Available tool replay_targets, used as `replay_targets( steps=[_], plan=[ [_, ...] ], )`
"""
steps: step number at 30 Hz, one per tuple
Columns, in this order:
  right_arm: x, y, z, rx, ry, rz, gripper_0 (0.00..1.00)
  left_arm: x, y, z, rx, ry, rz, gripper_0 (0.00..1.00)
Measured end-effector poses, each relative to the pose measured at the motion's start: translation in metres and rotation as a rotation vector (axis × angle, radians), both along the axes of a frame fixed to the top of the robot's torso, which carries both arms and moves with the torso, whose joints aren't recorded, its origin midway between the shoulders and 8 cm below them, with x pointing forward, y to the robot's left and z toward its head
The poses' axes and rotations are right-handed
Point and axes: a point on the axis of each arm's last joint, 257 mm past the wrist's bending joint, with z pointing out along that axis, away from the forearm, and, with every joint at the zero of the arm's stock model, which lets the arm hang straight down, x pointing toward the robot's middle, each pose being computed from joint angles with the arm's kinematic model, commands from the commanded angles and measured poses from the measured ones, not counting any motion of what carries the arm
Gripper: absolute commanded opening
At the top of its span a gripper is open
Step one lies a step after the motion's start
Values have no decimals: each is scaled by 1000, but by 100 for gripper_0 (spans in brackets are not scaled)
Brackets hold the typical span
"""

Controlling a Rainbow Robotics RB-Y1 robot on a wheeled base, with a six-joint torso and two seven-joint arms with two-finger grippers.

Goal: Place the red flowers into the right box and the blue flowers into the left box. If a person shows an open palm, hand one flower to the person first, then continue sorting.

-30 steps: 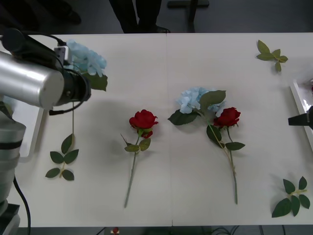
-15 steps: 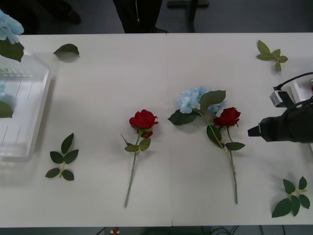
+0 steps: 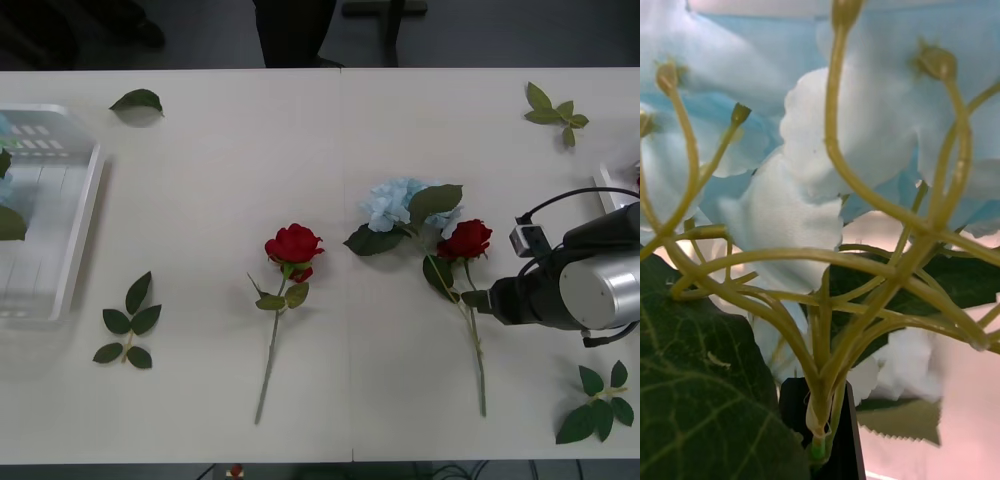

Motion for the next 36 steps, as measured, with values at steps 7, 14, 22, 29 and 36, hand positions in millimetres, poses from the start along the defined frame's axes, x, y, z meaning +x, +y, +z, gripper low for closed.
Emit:
replay_targets(
  steps=[7,14,22,29,36],
  plan=[
    [1,9,-5,-55,-16,34,100,-21,8,-59,-10,68,12,0],
    [1,11,-5,-51,-17,32,100,-19,2,-59,-37,59,6,84],
    [2,8,-4,-60,-20,28,100,-38,-19,-52,-107,160,-20,99],
    [13,3,-16,-65,-35,21,100,-63,-46,5,-138,205,-73,100],
    [19,14,-25,-87,-37,57,100,-84,-109,45,-252,273,-57,100]
  ],
)
